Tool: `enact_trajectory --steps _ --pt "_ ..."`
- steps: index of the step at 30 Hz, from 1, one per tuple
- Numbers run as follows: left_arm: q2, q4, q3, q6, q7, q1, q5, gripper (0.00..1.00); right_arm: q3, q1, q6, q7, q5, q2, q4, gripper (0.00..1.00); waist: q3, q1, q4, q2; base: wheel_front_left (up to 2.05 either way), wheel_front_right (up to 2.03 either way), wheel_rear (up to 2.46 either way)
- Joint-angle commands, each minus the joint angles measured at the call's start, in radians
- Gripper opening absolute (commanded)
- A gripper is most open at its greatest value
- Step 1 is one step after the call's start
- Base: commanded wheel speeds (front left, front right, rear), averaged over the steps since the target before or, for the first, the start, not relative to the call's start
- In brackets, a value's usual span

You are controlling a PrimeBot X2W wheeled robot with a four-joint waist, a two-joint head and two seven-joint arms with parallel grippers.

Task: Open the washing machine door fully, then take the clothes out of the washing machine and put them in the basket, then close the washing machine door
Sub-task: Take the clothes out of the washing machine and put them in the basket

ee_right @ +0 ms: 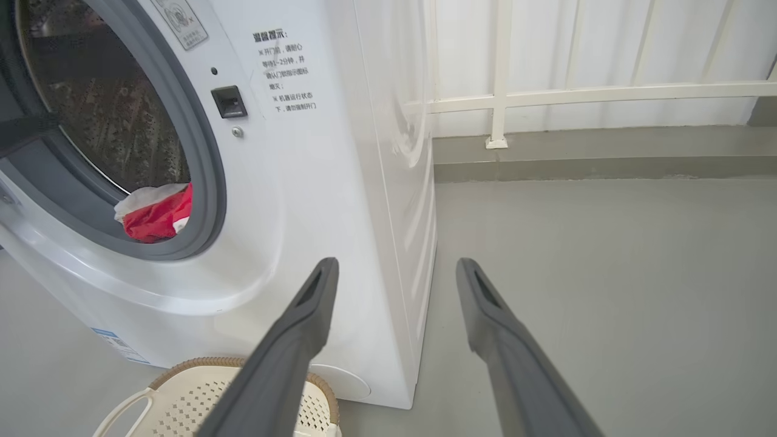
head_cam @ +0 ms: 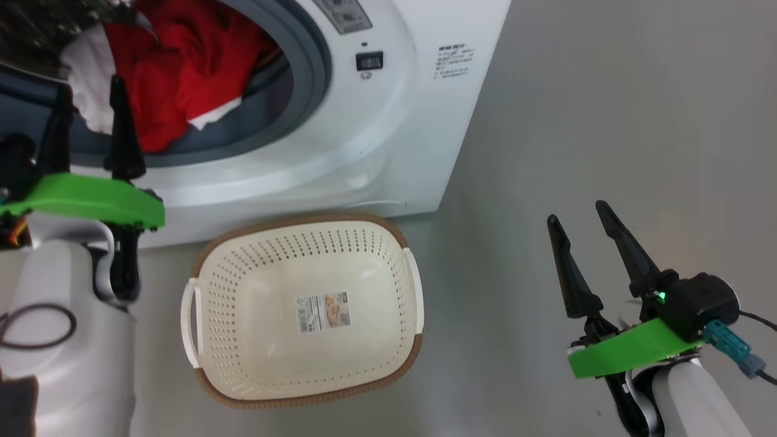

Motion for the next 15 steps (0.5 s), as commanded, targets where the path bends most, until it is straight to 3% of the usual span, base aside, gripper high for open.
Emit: enact_trajectory --steps 1,15 --pt "0.044 0.004 0.026 -0.003 -0.009 -0.039 0.014 1.00 0.033 -0.023 0.006 -0.006 -0.001 0.000 -0.026 1.00 0.053 0.0000 -0.006 -0.0001 0.00 0.00 0.00" --pt "0.125 0.300 -0.020 0.041 0.047 -0.285 0.084 1.00 0.057 -0.060 0.006 -0.006 0.006 0.004 -0.014 1.00 0.124 0.0000 -0.050 -0.0001 0.00 0.00 0.00"
